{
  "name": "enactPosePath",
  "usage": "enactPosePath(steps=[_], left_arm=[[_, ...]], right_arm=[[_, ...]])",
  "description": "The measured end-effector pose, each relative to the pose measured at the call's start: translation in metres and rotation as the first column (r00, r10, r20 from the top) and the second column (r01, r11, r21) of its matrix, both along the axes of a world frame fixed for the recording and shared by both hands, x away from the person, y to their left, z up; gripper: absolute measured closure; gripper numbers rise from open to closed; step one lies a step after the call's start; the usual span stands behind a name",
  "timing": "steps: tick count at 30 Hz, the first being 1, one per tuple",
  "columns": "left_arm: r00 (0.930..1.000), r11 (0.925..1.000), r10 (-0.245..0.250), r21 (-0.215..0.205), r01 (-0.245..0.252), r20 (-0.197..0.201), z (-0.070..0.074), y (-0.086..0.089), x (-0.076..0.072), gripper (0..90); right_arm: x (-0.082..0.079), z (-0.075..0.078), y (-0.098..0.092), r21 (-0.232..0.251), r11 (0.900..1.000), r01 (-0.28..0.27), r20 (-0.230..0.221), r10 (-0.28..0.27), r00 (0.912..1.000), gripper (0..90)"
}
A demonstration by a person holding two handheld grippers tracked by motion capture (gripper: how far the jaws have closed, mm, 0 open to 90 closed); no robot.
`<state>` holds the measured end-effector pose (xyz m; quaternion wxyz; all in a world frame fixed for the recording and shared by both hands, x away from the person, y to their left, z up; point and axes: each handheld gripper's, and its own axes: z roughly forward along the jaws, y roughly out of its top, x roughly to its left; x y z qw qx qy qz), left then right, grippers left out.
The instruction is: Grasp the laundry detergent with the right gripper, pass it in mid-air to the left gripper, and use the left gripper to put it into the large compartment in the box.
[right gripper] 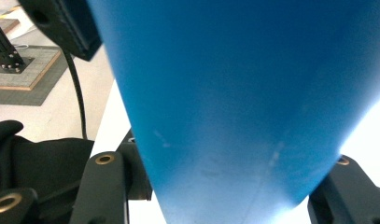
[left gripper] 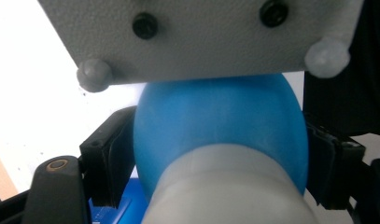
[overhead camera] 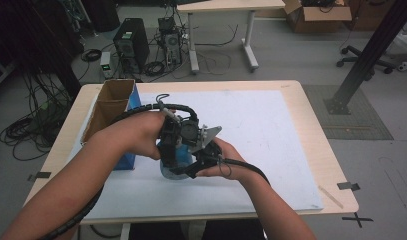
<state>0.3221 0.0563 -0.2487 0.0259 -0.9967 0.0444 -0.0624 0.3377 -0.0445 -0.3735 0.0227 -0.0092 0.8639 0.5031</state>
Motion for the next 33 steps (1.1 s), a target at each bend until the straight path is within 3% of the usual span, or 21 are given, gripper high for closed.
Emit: enactPosePath(steps=[12,15,30,31,33], left_arm=[[0.9999,0.9999,0.014,0.009,-0.014,-0.01,0.0009,0.0001,-0.0003,31.0],[0.9999,0.9999,0.013,0.004,-0.013,-0.006,0.0006,0.0007,0.0002,31.2],[0.9985,0.9987,0.043,0.029,-0.042,-0.033,-0.0024,0.0014,0.003,36.7],[0.9986,0.9986,0.045,0.028,-0.044,-0.029,-0.0024,0.0014,0.0026,36.7],[0.9984,0.9984,0.049,0.031,-0.048,-0.03,-0.0022,0.0012,0.0027,37.0]], right_arm=[[-0.0003,0.0004,0.0022,-0.001,1.0,-0.001,0.014,0.001,0.9999,43.8],[-0.0022,0.0021,0.003,0.004,1.0,-0.008,-0.011,0.008,0.9999,43.8],[-0.0002,-0.0007,0.0039,0.0,1.0,-0.007,-0.005,0.007,1.0,44.0],[-0.0021,-0.0002,0.0042,0.008,1.0,-0.015,-0.035,0.015,0.9993,44.0],[-0.0017,0.0001,0.0042,0.007,1.0,-0.011,-0.028,0.011,0.9995,44.0]])
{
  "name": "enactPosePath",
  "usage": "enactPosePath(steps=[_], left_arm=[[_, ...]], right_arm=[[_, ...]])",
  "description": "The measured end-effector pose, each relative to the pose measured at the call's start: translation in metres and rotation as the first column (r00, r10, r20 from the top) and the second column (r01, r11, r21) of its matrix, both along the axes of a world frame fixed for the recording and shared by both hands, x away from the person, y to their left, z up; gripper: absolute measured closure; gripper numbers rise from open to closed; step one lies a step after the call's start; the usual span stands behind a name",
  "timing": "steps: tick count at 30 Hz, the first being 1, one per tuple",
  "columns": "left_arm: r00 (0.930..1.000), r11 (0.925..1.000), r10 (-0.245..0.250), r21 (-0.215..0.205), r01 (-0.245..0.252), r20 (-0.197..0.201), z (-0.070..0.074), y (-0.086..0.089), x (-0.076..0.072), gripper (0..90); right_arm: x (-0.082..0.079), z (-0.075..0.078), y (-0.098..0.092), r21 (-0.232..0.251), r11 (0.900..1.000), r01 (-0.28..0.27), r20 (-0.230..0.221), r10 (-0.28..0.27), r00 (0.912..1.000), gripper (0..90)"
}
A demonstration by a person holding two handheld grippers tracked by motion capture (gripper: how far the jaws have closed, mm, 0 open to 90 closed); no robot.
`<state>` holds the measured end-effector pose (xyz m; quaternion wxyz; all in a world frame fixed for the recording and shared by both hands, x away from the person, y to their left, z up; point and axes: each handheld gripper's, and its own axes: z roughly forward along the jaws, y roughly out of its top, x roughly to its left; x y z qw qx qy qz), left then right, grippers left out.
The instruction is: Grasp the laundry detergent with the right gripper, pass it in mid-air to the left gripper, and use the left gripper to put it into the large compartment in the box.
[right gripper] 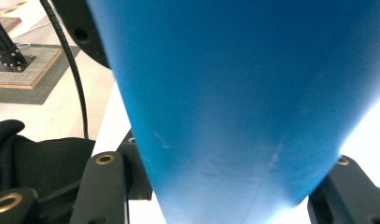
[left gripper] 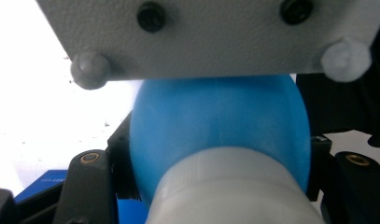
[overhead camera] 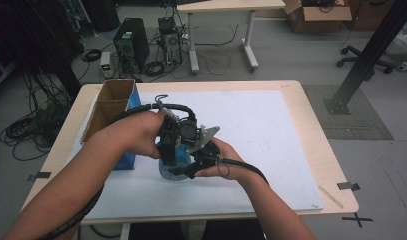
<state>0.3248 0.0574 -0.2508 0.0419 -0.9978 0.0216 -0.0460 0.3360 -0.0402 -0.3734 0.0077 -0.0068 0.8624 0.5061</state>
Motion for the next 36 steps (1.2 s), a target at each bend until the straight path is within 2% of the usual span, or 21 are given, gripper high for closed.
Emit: enactPosePath(steps=[1,3,5,7,8,9,12,15,20,24,26,30,36], left_arm=[[1.0,1.0,0.007,0.004,-0.007,0.003,0.0,0.0,0.0,37.1],[0.9999,0.9999,0.01,0.007,-0.01,0.006,0.0,-0.001,-0.001,37.2],[1.0,0.9999,0.009,0.01,-0.009,0.003,0.001,-0.001,0.0,37.4],[1.0,0.9999,0.008,0.012,-0.008,0.005,0.001,-0.001,0.0,37.4],[0.9999,1.0,0.001,0.002,-0.001,0.015,0.001,0.0,-0.001,37.5],[0.9998,1.0,0.003,-0.006,-0.003,0.017,0.001,0.0,-0.001,37.5],[1.0,0.9999,0.002,-0.011,-0.001,0.01,0.002,0.001,0.001,37.7],[0.9999,1.0,0.003,-0.008,-0.003,0.01,0.002,0.001,0.001,37.7],[1.0,1.0,0.001,0.003,-0.001,0.008,0.003,-0.001,0.001,37.8],[0.9992,0.9997,-0.026,-0.001,0.026,0.031,0.004,-0.001,0.0,37.8],[0.999,0.9997,-0.024,0.006,0.023,0.039,0.005,-0.001,0.0,37.8],[0.9995,0.9998,-0.016,0.016,0.015,0.029,0.007,-0.002,0.0,37.8],[0.9987,0.9995,-0.026,0.018,0.025,0.044,0.006,-0.002,0.001,37.7]], right_arm=[[0.002,0.0,0.0,-0.009,1.0,0.002,0.027,-0.002,0.9996,44.0],[0.002,0.0,0.0,-0.01,1.0,0.003,0.035,-0.002,0.9994,44.0],[0.0,0.001,0.0,0.0,1.0,-0.005,0.005,0.005,1.0,44.0],[0.0,0.0,-0.001,0.001,1.0,0.003,0.014,-0.003,0.9999,43.8],[0.002,0.0,-0.001,-0.004,1.0,0.008,0.034,-0.008,0.9994,43.7],[-0.001,0.0,-0.001,0.015,1.0,0.012,0.004,-0.012,0.9999,43.6],[0.003,0.0,-0.004,0.004,1.0,0.016,0.056,-0.016,0.9983,43.3],[0.003,0.0,-0.005,0.003,1.0,0.008,0.056,-0.008,0.9984,43.1],[0.003,-0.002,-0.005,0.023,1.0,0.01,0.047,-0.011,0.9988,42.2],[0.004,-0.003,-0.007,0.051,0.998,0.03,0.03,-0.031,0.9991,39.5],[0.004,-0.001,-0.009,0.08,0.996,0.047,0.009,-0.048,0.9988,34.9],[0.005,-0.002,-0.011,0.075,0.995,0.071,0.0,-0.071,0.9975,28.5],[0.004,-0.001,-0.014,0.098,0.988,0.117,-0.016,-0.116,0.9931,20.6]])
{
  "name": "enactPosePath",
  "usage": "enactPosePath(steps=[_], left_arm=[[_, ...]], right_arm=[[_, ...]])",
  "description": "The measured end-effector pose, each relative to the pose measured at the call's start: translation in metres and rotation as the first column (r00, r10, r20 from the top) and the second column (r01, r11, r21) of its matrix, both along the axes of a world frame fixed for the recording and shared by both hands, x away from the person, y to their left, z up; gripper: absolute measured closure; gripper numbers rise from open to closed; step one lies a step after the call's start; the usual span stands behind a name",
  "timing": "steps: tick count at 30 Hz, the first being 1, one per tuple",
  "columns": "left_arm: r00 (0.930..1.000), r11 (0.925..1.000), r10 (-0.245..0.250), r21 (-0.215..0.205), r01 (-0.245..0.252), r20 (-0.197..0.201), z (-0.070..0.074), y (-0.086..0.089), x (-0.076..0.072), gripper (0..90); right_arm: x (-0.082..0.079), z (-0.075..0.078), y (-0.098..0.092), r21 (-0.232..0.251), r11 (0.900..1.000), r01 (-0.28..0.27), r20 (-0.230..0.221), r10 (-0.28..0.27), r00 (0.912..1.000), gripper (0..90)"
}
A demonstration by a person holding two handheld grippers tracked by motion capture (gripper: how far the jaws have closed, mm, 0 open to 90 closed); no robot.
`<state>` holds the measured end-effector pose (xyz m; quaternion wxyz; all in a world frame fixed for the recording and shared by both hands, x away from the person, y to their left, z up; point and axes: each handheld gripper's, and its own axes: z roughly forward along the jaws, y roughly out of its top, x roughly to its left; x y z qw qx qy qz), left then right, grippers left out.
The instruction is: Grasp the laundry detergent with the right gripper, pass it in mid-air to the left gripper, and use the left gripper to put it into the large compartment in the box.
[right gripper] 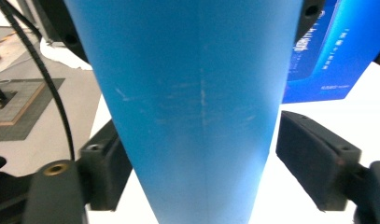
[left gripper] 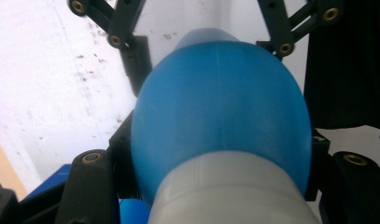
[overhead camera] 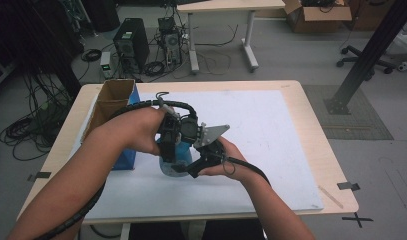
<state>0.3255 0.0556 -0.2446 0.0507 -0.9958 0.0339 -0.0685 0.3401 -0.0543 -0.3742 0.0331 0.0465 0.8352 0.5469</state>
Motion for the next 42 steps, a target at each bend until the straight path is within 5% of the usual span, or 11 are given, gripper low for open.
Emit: enactPosePath(steps=[12,31,35,42], left_arm=[[0.9992,0.9994,0.035,-0.006,-0.036,-0.016,0.008,0.0,0.002,37.6],[0.9996,0.9996,0.024,-0.017,-0.024,-0.011,0.02,-0.006,0.006,37.5],[0.9971,0.9974,0.07,-0.015,-0.07,-0.032,0.029,-0.003,0.009,37.4],[0.9757,0.9758,0.212,-0.042,-0.215,-0.054,0.056,0.009,0.02,37.3]], right_arm=[[-0.001,0.0,-0.004,0.035,0.999,0.035,-0.005,-0.035,0.9994,5.5],[-0.001,0.0,-0.017,0.106,0.993,0.043,-0.026,-0.04,0.9988,0.0],[-0.004,0.007,-0.031,0.089,0.996,0.021,0.007,-0.021,0.9997,0.2],[0.0,0.024,-0.067,0.029,0.999,0.046,0.031,-0.047,0.9984,0.0]])
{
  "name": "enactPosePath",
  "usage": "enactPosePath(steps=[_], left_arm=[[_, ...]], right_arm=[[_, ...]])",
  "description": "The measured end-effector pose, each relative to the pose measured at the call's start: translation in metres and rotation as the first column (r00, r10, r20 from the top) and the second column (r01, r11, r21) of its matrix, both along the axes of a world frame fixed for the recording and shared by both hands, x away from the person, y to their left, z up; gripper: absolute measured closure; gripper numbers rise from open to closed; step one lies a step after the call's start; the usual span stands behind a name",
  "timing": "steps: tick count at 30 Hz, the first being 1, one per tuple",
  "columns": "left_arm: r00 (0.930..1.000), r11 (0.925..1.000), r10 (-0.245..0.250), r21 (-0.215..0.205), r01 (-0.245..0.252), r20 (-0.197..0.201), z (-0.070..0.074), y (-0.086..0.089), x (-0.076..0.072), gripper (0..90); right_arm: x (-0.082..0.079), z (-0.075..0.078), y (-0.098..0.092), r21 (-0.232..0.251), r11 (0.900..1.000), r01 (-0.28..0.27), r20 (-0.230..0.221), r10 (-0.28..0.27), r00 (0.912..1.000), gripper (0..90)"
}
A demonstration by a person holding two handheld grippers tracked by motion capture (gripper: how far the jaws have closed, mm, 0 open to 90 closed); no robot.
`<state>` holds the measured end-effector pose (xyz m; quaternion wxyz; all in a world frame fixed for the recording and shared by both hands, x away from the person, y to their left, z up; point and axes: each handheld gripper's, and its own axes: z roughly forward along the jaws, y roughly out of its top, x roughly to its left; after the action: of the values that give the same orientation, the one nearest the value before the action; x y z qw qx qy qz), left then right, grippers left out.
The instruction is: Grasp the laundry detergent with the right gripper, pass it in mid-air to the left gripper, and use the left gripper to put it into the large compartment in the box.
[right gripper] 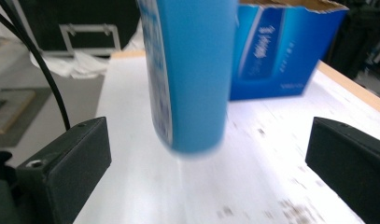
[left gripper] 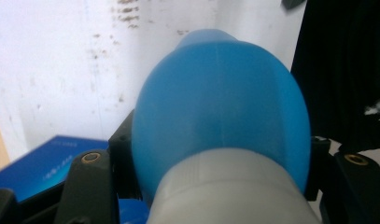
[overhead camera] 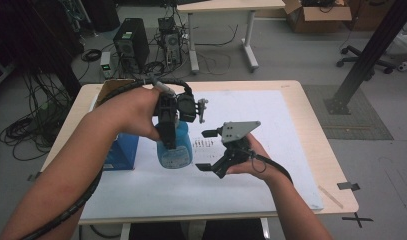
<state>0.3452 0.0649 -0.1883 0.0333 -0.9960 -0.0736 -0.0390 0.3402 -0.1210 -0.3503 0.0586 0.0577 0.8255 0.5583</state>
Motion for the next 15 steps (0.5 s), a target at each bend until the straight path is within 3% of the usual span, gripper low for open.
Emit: enactPosePath(steps=[4,8,12,15], left_arm=[[0.9984,0.9982,0.057,-0.021,-0.057,-0.002,0.015,0.008,0.005,37.1],[0.9927,0.9919,0.121,-0.041,-0.121,0.005,0.028,0.015,0.01,37.1],[0.9719,0.969,0.235,-0.08,-0.234,0.012,0.041,0.021,0.014,37.1],[0.9538,0.9494,0.3,-0.101,-0.297,0.014,0.051,0.026,0.016,37.1]], right_arm=[[0.003,0.009,-0.015,-0.08,0.997,0.01,0.002,-0.01,0.9999,0.2],[0.008,0.015,-0.028,-0.172,0.985,0.007,-0.014,-0.01,0.9998,0.3],[0.012,0.02,-0.038,-0.238,0.971,0.002,-0.032,-0.01,0.9994,1.0],[0.016,0.024,-0.044,-0.296,0.955,-0.01,-0.042,-0.003,0.9991,1.1]])
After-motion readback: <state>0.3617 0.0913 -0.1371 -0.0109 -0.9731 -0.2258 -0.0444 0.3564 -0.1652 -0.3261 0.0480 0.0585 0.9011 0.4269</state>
